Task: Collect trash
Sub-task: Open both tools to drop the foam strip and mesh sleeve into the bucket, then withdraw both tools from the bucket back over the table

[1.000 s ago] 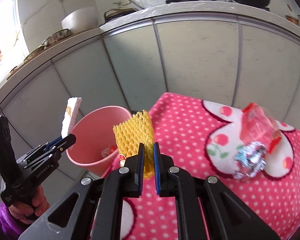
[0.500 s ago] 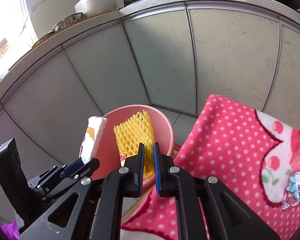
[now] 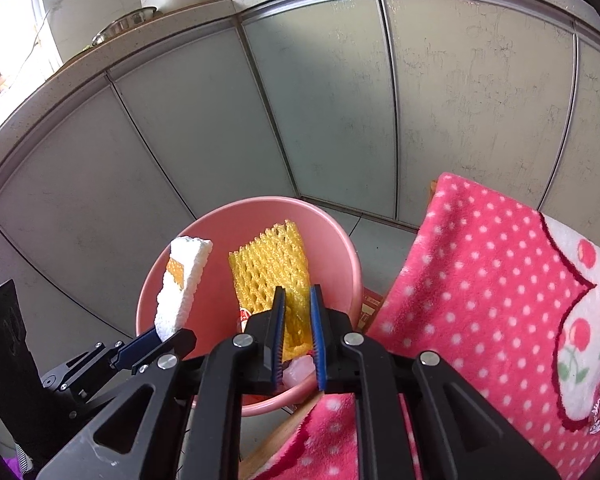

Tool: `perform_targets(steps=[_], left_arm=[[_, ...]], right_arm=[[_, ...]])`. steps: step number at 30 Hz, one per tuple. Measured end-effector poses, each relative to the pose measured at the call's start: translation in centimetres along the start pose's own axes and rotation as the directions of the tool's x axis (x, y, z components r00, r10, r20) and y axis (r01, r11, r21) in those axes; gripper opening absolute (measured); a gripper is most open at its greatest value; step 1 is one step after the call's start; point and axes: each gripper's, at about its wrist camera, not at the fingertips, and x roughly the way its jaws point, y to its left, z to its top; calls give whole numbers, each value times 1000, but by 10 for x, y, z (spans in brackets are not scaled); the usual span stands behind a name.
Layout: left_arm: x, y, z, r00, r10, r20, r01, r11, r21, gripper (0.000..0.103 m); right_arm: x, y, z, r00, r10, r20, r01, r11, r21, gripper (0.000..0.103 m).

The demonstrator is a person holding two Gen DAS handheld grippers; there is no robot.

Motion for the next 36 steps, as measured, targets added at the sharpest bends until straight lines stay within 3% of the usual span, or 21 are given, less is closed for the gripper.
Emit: perform_targets(steps=[3, 8, 36], left_arm=[[3, -1, 1, 1000, 11, -15, -11, 1000, -4, 28], [4, -3, 2, 1000, 17, -11, -17, 1000, -5, 40], [-20, -20, -1, 999, 26, 33, -28, 998, 48, 40]], right_arm=[[5, -3, -1, 1000, 8, -19, -8, 1000, 13, 27], [6, -6, -5, 1000, 1, -26, -1, 1000, 12, 27], [-32, -18, -34, 1000, 5, -11, -5, 1000, 17, 27]])
